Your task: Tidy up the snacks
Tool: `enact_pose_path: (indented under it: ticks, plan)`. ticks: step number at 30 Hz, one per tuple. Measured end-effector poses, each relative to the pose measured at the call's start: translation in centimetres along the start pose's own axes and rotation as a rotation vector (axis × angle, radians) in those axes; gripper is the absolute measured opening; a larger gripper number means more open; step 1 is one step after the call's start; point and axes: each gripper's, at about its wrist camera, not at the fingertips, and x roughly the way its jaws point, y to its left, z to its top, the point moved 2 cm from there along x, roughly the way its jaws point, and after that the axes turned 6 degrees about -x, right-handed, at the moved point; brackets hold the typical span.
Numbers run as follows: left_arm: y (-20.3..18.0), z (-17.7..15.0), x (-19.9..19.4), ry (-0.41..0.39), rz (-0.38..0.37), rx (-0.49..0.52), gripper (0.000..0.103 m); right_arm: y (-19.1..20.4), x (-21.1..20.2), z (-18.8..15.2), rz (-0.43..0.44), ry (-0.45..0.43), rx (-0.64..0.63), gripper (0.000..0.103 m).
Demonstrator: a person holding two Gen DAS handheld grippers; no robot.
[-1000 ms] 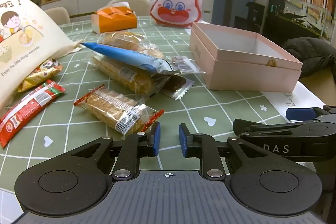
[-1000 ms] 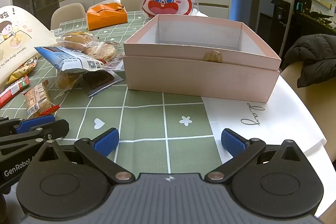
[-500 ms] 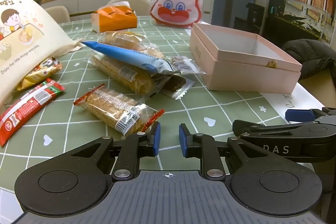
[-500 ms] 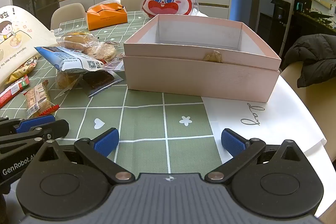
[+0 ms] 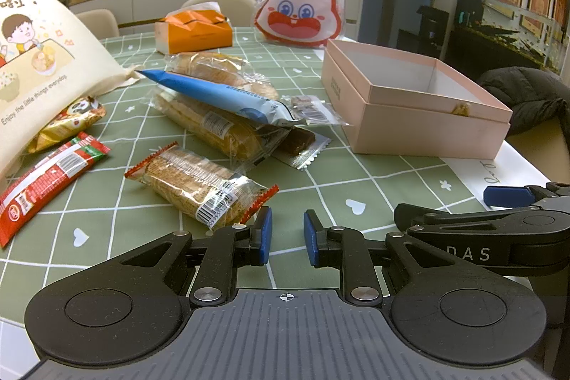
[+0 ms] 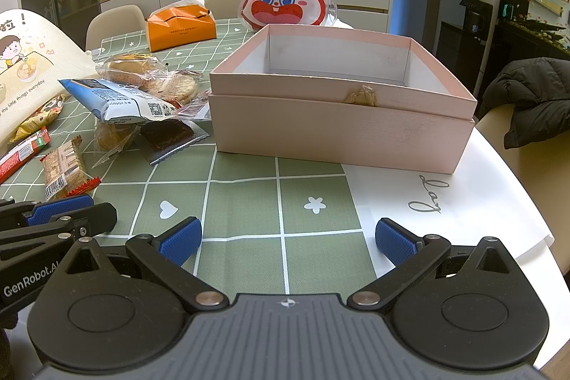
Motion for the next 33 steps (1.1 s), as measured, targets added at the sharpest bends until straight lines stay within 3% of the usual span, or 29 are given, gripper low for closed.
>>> enact_pose_path:
  ticks: [33]
  plan:
    - [0.09, 0.01, 0.03, 0.0, -0.002, -0.002, 0.024, 0.0, -0.17, 0.28, 0.0, 0.001, -0.001, 0.103]
